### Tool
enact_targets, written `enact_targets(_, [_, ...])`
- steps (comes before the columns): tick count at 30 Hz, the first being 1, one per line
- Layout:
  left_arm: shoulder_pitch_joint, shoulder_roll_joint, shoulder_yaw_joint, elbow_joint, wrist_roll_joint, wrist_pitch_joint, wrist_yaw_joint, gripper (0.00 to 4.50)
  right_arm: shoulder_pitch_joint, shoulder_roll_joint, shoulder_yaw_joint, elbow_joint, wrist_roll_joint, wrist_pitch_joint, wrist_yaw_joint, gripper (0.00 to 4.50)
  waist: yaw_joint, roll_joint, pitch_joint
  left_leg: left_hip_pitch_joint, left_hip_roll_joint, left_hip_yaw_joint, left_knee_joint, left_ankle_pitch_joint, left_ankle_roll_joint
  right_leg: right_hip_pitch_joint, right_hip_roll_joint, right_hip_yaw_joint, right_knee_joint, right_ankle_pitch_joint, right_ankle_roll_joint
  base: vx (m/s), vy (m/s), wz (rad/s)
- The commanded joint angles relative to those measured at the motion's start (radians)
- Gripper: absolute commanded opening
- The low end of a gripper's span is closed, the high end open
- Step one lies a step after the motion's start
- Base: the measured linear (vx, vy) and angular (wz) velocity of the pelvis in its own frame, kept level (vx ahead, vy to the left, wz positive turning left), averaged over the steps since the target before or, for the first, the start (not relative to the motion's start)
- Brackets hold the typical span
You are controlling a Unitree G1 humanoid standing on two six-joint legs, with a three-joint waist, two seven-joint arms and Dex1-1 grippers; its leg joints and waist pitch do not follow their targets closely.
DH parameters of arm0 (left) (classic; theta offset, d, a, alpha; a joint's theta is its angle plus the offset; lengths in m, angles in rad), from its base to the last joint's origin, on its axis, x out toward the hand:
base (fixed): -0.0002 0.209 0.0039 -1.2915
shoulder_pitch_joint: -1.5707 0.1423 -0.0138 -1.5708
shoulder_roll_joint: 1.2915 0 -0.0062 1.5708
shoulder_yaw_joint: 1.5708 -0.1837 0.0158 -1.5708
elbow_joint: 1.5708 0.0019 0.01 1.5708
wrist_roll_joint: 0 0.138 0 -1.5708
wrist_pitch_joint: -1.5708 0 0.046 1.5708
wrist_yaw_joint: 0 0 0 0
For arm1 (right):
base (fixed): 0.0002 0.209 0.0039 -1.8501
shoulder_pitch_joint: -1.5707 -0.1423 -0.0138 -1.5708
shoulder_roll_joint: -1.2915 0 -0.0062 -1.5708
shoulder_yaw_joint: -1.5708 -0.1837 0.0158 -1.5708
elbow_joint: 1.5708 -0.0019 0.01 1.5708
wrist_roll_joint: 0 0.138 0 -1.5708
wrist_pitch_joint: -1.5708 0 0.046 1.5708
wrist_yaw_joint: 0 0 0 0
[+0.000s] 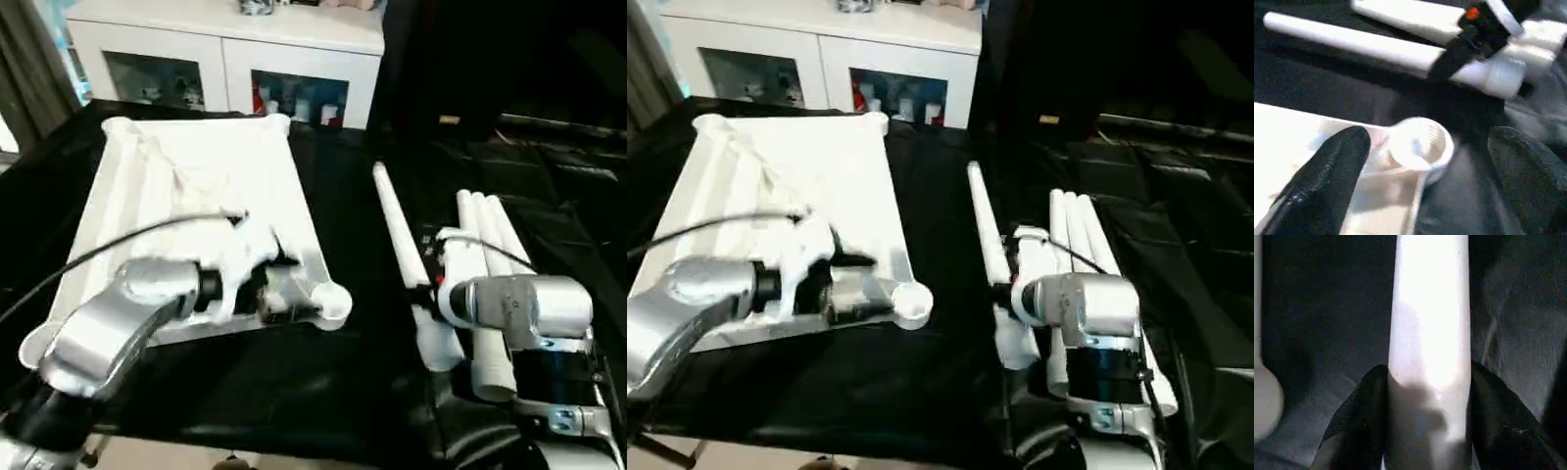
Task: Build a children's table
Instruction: Pick table leg
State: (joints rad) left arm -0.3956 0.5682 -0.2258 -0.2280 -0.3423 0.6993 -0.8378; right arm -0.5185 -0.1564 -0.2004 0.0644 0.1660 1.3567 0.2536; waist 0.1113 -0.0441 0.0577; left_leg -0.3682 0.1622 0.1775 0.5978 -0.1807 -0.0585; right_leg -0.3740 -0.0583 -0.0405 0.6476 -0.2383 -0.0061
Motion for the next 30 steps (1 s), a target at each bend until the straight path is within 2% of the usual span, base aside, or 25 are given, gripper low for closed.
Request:
enact_targets(1, [-0.040,-0.046,0.060,0.016,-0.046,0.047,0.048,4.50,-0.015,-0.002,-0.037,-0.022,0.053,-0.094,0.048,1.87,0.000,0.008,-0.066,0.019,0.059,-0.019,-0.071,-0.087,-0.081,0.038,-0.085,0.051,-0.063,0.030,-0.168,0.000,0.000,0.00])
enact_targets(3, [-0.079,-0.118,0.128,0.046,-0.103,0.097,0.102,4.50,-0.020,0.000,-0.076,-0.034,0.110,-0.153,0.115,1.87,0.003,0.007,-0.067,0.016,0.058,-0.019,-0.068,-0.083,-0.064,0.041,-0.087,0.051,-0.064,0.048,-0.185,0.000,0.000,0.00])
enact_targets(4, [-0.101,-0.159,0.169,0.065,-0.139,0.130,0.136,4.50,-0.022,-0.004,-0.093,-0.045,0.151,-0.162,0.166,1.87,0.008,0.009,-0.068,0.021,0.059,-0.017,-0.064,-0.093,-0.055,0.039,-0.088,0.050,-0.064,0.051,-0.205,0.000,0.000,0.00])
enact_targets(5, [-0.128,-0.204,0.215,0.090,-0.184,0.167,0.173,4.50,-0.022,-0.008,-0.109,-0.064,0.205,-0.166,0.236,1.87,0.010,0.005,-0.067,0.015,0.059,-0.020,-0.065,-0.096,-0.041,0.045,-0.089,0.049,-0.065,0.052,-0.217,0.000,0.000,0.00])
enact_targets(7, [-0.156,-0.254,0.262,0.114,-0.239,0.203,0.206,4.50,-0.012,-0.020,-0.113,-0.099,0.266,-0.181,0.327,1.86,0.012,0.004,-0.067,0.014,0.060,-0.022,-0.064,-0.094,-0.027,0.046,-0.089,0.048,-0.066,0.051,-0.219,0.000,0.000,0.00])
enact_targets(8, [-0.189,-0.309,0.311,0.140,-0.308,0.240,0.240,4.50,0.006,-0.033,-0.120,-0.151,0.343,-0.189,0.432,1.86,0.013,0.000,-0.068,0.012,0.059,-0.021,-0.062,-0.081,-0.013,0.049,-0.089,0.048,-0.065,0.061,-0.221,0.000,0.000,0.00])
enact_targets(9, [-0.210,-0.339,0.332,0.160,-0.337,0.255,0.264,4.50,0.012,-0.039,-0.125,-0.174,0.374,-0.190,0.468,1.86,0.015,-0.009,-0.067,0.009,0.060,-0.021,-0.060,-0.064,0.006,0.053,-0.091,0.048,-0.067,0.074,-0.224,0.000,0.000,0.00])
enact_targets(10, [-0.211,-0.340,0.333,0.160,-0.338,0.255,0.265,4.50,0.012,-0.040,-0.125,-0.174,0.375,-0.190,0.470,1.86,0.019,-0.005,-0.069,0.011,0.061,-0.022,-0.059,-0.044,0.020,0.050,-0.091,0.048,-0.065,0.080,-0.224,0.000,0.000,0.00])
enact_targets(11, [-0.244,-0.387,0.359,0.192,-0.364,0.268,0.310,4.50,0.019,-0.046,-0.129,-0.203,0.410,-0.182,0.504,1.86,0.020,-0.007,-0.068,0.010,0.060,-0.021,-0.058,-0.041,0.024,0.048,-0.089,0.047,-0.066,0.078,-0.224,0.000,0.000,0.00])
enact_targets(13, [-0.259,-0.411,0.369,0.206,-0.372,0.271,0.333,4.50,0.023,-0.048,-0.128,-0.217,0.426,-0.176,0.516,1.86,0.023,-0.008,-0.067,0.011,0.061,-0.022,-0.059,-0.043,0.029,0.049,-0.091,0.047,-0.071,0.049,-0.217,0.000,0.000,0.00])
enact_targets(14, [-0.271,-0.435,0.376,0.212,-0.380,0.268,0.349,4.50,0.031,-0.047,-0.126,-0.238,0.447,-0.172,0.528,1.86,0.023,-0.016,-0.065,0.009,0.060,-0.020,-0.060,-0.041,0.029,0.049,-0.090,0.048,-0.074,0.026,-0.213,0.000,0.000,0.00])
enact_targets(17, [-0.302,-0.528,0.435,0.211,-0.462,0.298,0.411,4.50,0.051,-0.034,-0.130,-0.291,0.515,-0.166,0.547,1.86,0.033,-0.013,-0.065,0.013,0.065,-0.022,-0.058,-0.053,0.018,0.045,-0.094,0.046,-0.077,-0.007,-0.215,0.000,0.000,0.00])
enact_targets(19, [-0.312,-0.552,0.459,0.199,-0.499,0.327,0.429,4.50,0.059,-0.042,-0.117,-0.299,0.522,-0.171,0.555,1.86,0.033,-0.018,-0.064,0.012,0.064,-0.022,-0.059,-0.055,0.017,0.045,-0.094,0.046,-0.077,-0.006,-0.222,0.000,0.000,0.00])
enact_targets(22, [-0.331,-0.580,0.489,0.178,-0.586,0.375,0.460,4.50,0.073,-0.066,-0.082,-0.308,0.517,-0.188,0.573,1.86,0.035,-0.016,-0.061,0.010,0.062,-0.023,-0.060,-0.065,0.006,0.045,-0.091,0.046,-0.082,-0.040,-0.202,0.000,0.000,0.00])
enact_targets(25, [-0.336,-0.583,0.484,0.171,-0.593,0.394,0.472,4.50,0.079,-0.082,-0.053,-0.305,0.502,-0.208,0.568,1.86,0.034,-0.016,-0.060,0.011,0.062,-0.024,-0.063,-0.077,-0.004,0.044,-0.090,0.048,-0.088,-0.077,-0.167,0.000,0.000,0.00])
enact_targets(28, [-0.338,-0.593,0.491,0.169,-0.596,0.404,0.494,4.50,0.082,-0.100,-0.019,-0.299,0.477,-0.237,0.554,1.86,0.033,-0.017,-0.060,0.011,0.063,-0.025,-0.064,-0.074,-0.011,0.044,-0.090,0.047,-0.089,-0.079,-0.151,0.000,0.000,0.00])
enact_targets(30, [-0.336,-0.598,0.491,0.163,-0.598,0.412,0.516,4.50,0.079,-0.112,0.021,-0.279,0.421,-0.273,0.516,1.86,0.032,-0.018,-0.060,0.009,0.062,-0.026,-0.064,-0.074,-0.013,0.044,-0.089,0.047,-0.090,-0.080,-0.147,0.000,0.000,0.00])
